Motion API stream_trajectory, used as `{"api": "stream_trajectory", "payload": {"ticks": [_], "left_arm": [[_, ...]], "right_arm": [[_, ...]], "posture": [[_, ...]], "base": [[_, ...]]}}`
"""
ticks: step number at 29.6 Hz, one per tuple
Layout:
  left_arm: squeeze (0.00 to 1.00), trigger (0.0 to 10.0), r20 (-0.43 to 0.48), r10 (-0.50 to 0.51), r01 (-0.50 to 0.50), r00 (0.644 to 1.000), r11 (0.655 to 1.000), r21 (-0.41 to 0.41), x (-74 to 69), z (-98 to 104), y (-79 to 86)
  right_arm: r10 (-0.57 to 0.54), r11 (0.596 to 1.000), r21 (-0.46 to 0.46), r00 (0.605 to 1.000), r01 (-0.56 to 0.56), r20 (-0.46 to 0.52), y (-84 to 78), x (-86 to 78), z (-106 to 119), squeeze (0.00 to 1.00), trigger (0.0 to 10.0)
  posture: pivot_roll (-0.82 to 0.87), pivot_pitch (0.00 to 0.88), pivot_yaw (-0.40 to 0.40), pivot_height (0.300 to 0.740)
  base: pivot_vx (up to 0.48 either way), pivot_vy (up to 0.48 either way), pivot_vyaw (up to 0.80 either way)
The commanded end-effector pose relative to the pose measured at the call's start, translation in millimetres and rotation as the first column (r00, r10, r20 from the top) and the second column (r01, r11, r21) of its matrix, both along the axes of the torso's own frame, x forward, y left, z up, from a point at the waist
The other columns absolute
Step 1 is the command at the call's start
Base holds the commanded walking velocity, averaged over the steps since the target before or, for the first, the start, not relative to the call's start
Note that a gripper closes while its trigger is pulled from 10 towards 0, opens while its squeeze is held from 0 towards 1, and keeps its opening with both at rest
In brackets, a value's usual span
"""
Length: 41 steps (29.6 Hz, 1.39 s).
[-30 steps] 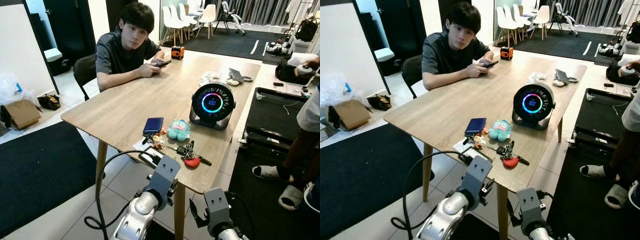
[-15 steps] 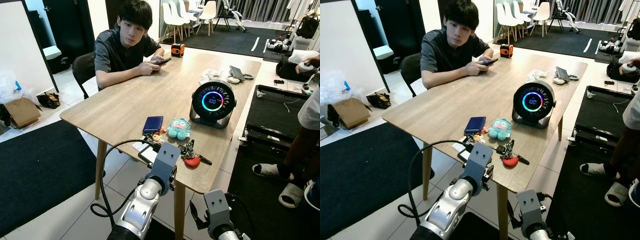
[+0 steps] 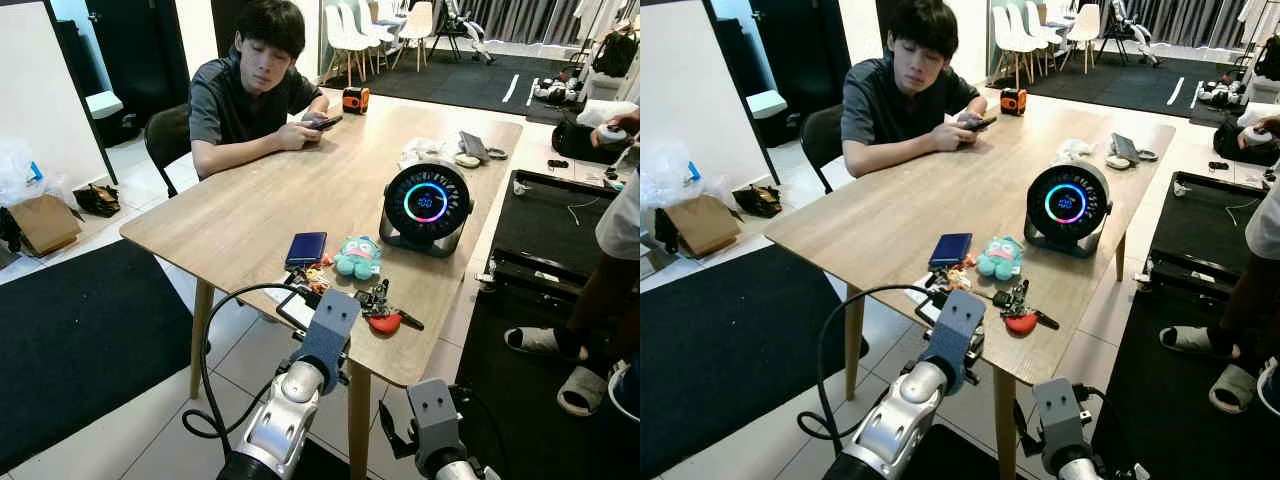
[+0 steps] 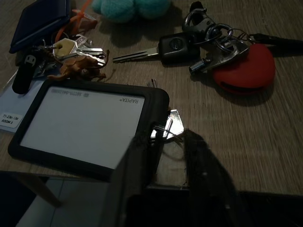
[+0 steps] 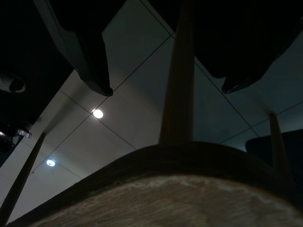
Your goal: Hang keys on a hook
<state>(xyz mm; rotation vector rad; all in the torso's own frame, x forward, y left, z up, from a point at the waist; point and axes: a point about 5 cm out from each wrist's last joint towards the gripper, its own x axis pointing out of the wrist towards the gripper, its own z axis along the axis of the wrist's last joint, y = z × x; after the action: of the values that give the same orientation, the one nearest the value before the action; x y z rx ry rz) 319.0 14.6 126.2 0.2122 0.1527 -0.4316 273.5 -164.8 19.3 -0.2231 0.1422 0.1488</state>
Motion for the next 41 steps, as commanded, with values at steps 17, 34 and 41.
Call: {"api": "stream_trajectory", "payload": {"ticks": [17, 34, 41], "left_arm": [[0.0, 10.0, 0.094, -0.038, 0.037, 0.995, 0.999, 0.005, 0.1, 15.5, 5.5], [0.0, 10.0, 0.231, -0.036, 0.045, 0.972, 0.998, -0.036, -10.9, 67.6, 77.4], [0.0, 10.0, 0.28, 0.299, -0.269, 0.912, 0.953, -0.14, -4.8, 83.2, 132.3]], "right_arm": [[-0.001, 1.0, 0.001, 1.0, 0.001, -0.026, 1.1, -2.4, -4.6, 0.0, 10.0], [-0.004, 1.0, 0.004, 1.0, 0.004, -0.031, 0.6, -4.3, -6.0, 0.0, 10.0], [0.006, 1.0, 0.004, 1.0, -0.005, -0.028, 2.1, -1.6, -4.3, 0.0, 10.0]], "posture": [[0.03, 0.144, 0.044, 0.74], [0.05, 0.151, 0.04, 0.74], [0.06, 0.148, 0.033, 0.74]], "base": [[0.0, 0.0, 0.0], [0.0, 0.0, 0.0], [0.0, 0.0, 0.0]]}}
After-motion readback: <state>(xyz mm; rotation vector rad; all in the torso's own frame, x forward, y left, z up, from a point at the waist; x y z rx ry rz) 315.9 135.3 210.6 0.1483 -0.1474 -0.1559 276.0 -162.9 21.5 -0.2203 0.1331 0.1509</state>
